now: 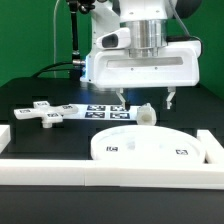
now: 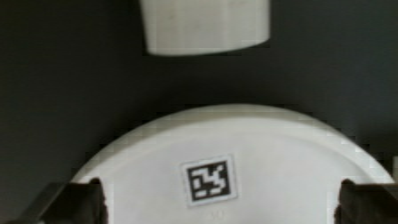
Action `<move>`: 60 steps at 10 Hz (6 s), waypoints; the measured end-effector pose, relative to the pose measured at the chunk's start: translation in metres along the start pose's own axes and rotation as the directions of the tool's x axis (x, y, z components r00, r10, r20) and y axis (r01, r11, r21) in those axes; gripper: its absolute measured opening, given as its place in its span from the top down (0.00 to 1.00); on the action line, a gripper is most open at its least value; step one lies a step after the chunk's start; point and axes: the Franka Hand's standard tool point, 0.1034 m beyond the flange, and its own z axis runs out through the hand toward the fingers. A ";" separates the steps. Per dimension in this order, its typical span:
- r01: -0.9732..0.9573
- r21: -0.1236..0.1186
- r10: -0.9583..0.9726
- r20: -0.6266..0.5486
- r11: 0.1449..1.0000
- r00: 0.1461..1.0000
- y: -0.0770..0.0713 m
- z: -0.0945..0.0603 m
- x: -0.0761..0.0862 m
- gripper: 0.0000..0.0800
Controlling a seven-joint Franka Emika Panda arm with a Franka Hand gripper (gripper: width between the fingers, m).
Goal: Assemble round table
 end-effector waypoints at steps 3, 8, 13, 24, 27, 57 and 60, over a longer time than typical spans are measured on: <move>0.009 0.000 -0.009 0.015 1.000 1.000 0.000 -0.001 0.002 0.19; 0.036 -0.020 -0.026 0.367 0.999 0.930 0.002 0.010 -0.015 0.19; 0.038 -0.036 -0.004 0.677 0.999 0.736 0.009 0.021 -0.027 0.19; 0.061 -0.026 -0.005 0.889 0.998 0.457 0.010 0.044 -0.042 0.49; 0.072 -0.005 -0.029 0.887 0.997 0.461 0.009 0.041 -0.040 0.49; 0.403 -0.056 -0.402 -0.278 0.914 0.873 -0.013 -0.070 0.113 0.49; 0.402 -0.054 -0.401 -0.264 0.914 0.877 -0.010 -0.060 0.109 0.49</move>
Offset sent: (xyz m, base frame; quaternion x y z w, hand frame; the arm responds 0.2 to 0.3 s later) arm 0.0000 0.0000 0.0000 0.0000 -0.1296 0.0000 0.9916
